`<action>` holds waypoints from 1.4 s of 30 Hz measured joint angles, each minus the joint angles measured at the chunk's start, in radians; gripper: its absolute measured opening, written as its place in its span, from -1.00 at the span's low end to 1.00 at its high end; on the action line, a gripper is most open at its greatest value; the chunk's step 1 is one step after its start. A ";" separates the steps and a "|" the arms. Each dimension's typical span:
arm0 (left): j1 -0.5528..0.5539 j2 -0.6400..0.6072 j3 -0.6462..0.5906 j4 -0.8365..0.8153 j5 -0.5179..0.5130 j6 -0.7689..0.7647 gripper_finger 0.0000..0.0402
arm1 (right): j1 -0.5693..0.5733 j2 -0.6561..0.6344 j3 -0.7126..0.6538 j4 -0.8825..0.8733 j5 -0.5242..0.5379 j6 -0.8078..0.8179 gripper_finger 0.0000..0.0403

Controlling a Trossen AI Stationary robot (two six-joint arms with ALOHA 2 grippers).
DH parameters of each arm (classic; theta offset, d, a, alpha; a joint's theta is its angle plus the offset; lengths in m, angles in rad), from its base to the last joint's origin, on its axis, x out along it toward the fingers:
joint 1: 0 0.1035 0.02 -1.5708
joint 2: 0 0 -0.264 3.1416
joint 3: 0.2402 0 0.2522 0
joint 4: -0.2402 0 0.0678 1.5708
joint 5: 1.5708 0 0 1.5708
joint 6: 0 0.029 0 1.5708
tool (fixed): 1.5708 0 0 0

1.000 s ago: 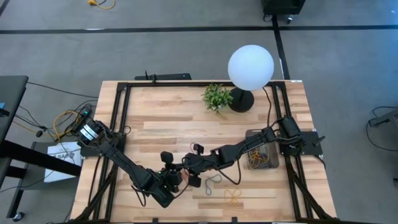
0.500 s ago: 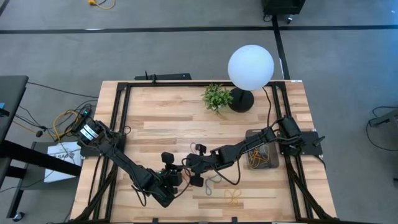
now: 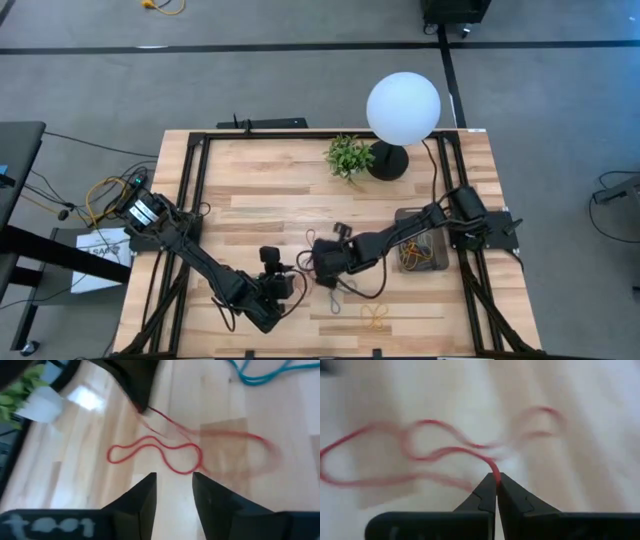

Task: Pick and place items into bin
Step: Put the bottom red rubber band into the black transparent bin

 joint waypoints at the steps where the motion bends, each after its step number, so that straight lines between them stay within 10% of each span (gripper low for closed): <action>1: 0.002 0.000 0.000 0.000 0.011 0.000 -0.40 | 0.000 -0.012 0.001 -0.060 0.035 0.046 -0.99; 15: 0.039 0.000 0.000 0.002 0.059 -0.028 -0.40 | 0.318 -0.242 -0.014 -1.048 0.390 1.104 -1.00; 34: 0.043 0.000 0.000 0.002 0.059 -0.035 -0.40 | 0.375 -0.282 -0.423 -1.084 -0.247 1.415 -0.97; 42: 0.045 0.000 0.000 0.011 0.067 -0.035 -0.40 | 0.386 -0.280 -0.402 -1.073 -0.226 1.416 -0.98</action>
